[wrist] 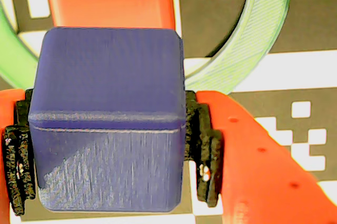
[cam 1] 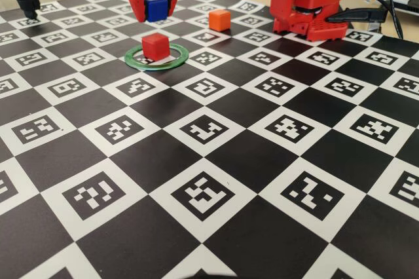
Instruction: Grab the red cube then put it in the green circle then put the blue cube on top and finally the orange cube on top
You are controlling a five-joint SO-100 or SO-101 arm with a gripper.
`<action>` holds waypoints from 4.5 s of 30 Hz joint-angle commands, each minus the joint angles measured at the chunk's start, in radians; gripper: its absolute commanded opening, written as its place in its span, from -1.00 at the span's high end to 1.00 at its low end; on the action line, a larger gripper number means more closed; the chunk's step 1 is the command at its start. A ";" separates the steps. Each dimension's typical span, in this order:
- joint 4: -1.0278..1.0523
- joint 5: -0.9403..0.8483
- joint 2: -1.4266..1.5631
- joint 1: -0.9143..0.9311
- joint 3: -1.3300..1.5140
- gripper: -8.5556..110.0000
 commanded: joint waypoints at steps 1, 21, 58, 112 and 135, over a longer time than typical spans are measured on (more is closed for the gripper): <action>-0.018 0.006 0.021 -0.017 -0.012 0.72; -0.078 -0.038 -0.011 -0.021 0.014 0.72; -0.097 -0.098 -0.028 -0.009 0.035 0.72; -0.084 -0.071 0.012 0.000 0.049 0.06; 0.227 -0.121 0.232 0.032 -0.095 0.06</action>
